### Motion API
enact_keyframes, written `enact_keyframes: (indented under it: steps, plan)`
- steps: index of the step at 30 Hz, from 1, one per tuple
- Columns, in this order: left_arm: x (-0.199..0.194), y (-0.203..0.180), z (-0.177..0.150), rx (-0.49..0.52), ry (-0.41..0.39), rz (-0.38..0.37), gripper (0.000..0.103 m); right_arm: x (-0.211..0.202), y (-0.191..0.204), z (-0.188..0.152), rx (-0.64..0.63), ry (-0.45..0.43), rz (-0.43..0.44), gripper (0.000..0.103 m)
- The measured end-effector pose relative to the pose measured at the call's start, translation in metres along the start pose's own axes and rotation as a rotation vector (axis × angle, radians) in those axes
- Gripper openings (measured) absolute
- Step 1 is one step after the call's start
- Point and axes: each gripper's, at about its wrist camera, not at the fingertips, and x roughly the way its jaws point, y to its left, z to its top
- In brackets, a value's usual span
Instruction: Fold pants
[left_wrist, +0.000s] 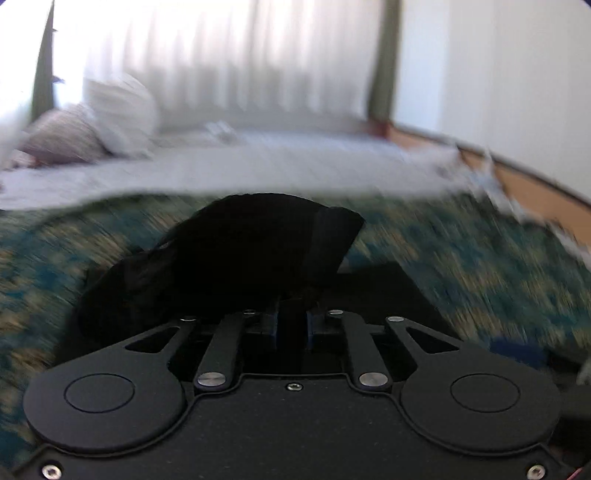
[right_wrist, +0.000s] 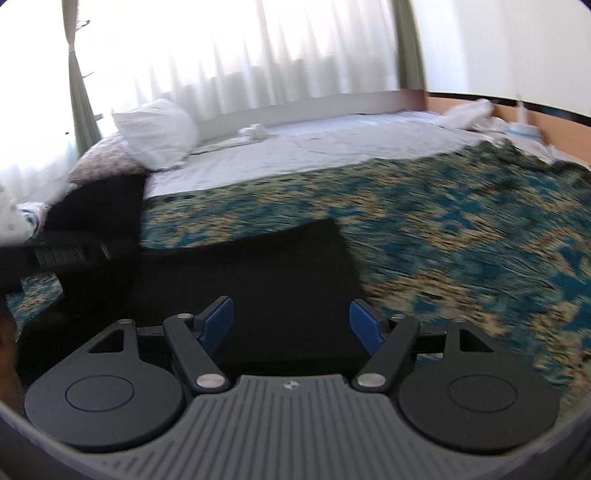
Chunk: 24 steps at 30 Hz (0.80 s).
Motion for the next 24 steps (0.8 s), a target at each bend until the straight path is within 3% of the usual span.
enact_keyframes:
  steps: [3,5,11,14,21,24]
  plan:
    - [0.011,-0.014,-0.015,-0.003,0.096,-0.077,0.024,-0.004,-0.019,-0.006,0.022,0.013,-0.025,0.082]
    - [0.004,-0.012,-0.024,-0.008,0.088,-0.125,0.045,-0.004,-0.027,-0.01,0.031,0.02,-0.028,0.082]
    - [-0.045,0.016,-0.037,0.021,0.01,-0.14,0.055,0.002,-0.024,-0.014,0.048,0.029,0.029,0.082]
    - [-0.07,0.038,-0.039,0.017,-0.045,-0.061,0.055,0.005,-0.008,-0.014,0.013,0.018,0.057,0.082]
    - [-0.073,0.089,-0.054,0.0,-0.085,0.262,0.053,0.028,0.031,-0.014,-0.067,0.061,0.108,0.083]
    - [-0.068,0.102,-0.062,-0.006,-0.072,0.304,0.053,0.034,0.049,-0.017,-0.117,0.071,0.129,0.085]
